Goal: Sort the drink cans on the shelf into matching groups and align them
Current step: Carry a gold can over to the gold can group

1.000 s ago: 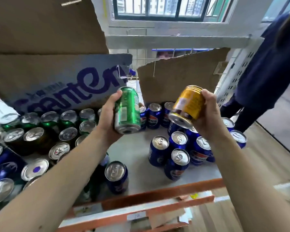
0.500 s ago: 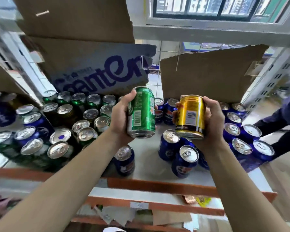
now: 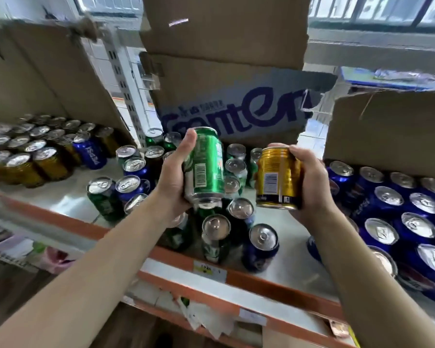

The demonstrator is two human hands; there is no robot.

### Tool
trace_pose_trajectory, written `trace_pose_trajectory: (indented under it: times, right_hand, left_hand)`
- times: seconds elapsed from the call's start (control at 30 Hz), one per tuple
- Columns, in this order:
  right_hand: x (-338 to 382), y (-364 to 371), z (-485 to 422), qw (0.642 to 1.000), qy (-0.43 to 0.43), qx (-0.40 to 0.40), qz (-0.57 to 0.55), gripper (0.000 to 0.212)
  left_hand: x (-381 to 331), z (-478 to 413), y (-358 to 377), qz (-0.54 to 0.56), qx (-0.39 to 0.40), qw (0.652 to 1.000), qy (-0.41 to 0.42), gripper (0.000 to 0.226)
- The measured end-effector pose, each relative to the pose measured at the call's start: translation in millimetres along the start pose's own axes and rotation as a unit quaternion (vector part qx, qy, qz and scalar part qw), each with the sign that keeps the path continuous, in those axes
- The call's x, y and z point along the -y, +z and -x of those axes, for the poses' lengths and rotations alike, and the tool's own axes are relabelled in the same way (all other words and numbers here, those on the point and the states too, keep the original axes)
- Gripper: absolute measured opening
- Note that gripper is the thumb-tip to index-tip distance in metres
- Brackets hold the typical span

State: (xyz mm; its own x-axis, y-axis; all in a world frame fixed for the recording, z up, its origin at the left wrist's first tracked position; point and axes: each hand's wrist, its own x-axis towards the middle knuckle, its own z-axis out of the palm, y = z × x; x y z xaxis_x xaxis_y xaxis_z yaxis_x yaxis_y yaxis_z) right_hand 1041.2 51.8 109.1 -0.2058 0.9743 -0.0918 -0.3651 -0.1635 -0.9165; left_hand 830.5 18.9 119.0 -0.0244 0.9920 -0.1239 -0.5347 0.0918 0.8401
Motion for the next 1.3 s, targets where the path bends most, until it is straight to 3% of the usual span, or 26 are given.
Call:
trace_pose_trajectory:
  times: [0.23, 0.43, 0.57, 0.77, 1.0, 1.23, 1.3]
  right_hand:
    - [-17, 69, -28, 0.999, -0.028, 0.001, 0.040, 0.050]
    - [-35, 117, -46, 0.994, -0.071, -0.032, 0.075, 0.031]
    - [-46, 139, -56, 0.983, -0.095, -0.088, 0.132, 0.038]
    - [-60, 155, -60, 0.969, -0.112, -0.142, 0.167, 0.041]
    - [-73, 156, -59, 0.953, -0.109, -0.164, 0.229, 0.064]
    - [-76, 157, -57, 0.945, -0.120, -0.175, 0.248, 0.062]
    - [-75, 155, -56, 0.944, -0.127, -0.163, 0.258, 0.061]
  left_hand:
    - [-49, -33, -74, -0.163, -0.031, 0.985, 0.053, 0.028]
    - [-81, -57, -117, -0.420, 0.027, 0.893, 0.158, 0.048]
    - [-87, -76, -138, -0.515, 0.057, 0.834, 0.189, 0.056]
    - [-85, -96, -158, -0.580, 0.101, 0.791, 0.166, 0.068]
    - [-74, -108, -178, -0.643, 0.157, 0.741, 0.112, 0.063]
    - [-59, -116, -187, -0.730, 0.161, 0.657, 0.098, 0.065]
    - [-56, -117, -185, -0.741, 0.156, 0.648, 0.081, 0.067]
